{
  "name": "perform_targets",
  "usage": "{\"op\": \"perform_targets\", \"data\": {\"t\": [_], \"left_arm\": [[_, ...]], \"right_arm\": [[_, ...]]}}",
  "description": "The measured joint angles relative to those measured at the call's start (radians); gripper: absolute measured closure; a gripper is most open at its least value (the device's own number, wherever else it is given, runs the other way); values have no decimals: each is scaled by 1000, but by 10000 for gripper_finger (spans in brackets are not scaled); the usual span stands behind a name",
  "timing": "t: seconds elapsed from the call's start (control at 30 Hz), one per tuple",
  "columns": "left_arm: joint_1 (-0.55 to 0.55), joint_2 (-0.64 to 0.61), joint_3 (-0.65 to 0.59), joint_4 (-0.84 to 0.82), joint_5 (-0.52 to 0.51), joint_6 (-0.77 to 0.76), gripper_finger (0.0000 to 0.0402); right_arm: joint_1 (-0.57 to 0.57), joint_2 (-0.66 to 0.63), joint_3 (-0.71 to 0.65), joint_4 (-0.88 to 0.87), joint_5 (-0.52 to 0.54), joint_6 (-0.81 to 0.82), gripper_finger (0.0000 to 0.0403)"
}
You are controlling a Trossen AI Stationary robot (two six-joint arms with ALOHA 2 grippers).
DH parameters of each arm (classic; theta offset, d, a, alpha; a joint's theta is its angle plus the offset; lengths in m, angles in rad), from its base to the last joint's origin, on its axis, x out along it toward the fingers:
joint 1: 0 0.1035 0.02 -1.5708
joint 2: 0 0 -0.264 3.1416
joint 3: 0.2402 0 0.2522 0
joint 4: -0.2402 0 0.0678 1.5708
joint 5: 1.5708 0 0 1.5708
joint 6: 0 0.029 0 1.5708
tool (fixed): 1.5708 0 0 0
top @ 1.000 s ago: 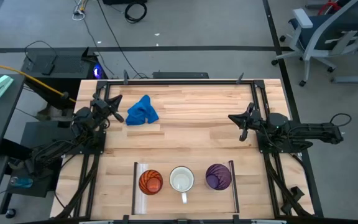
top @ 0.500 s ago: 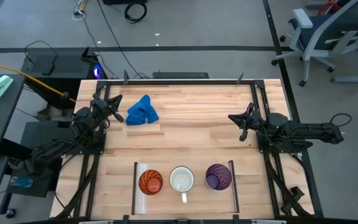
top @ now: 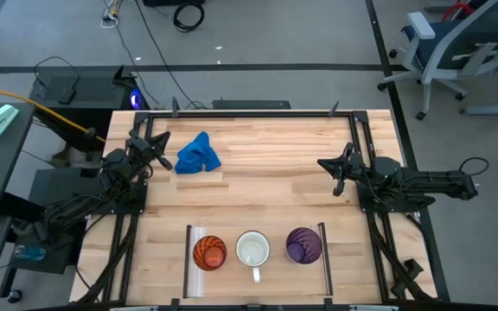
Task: Stack small to large cups/mugs on shelf
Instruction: Return to Home Position
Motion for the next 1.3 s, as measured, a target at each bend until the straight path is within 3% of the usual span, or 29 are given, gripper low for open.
{"op": "perform_targets", "data": {"t": [0.33,1.3], "left_arm": [[0,0,0,0,0,0,378],[0,0,0,0,0,0,367]], "right_arm": [[0,0,0,0,0,0,388],[0,0,0,0,0,0,388]]}}
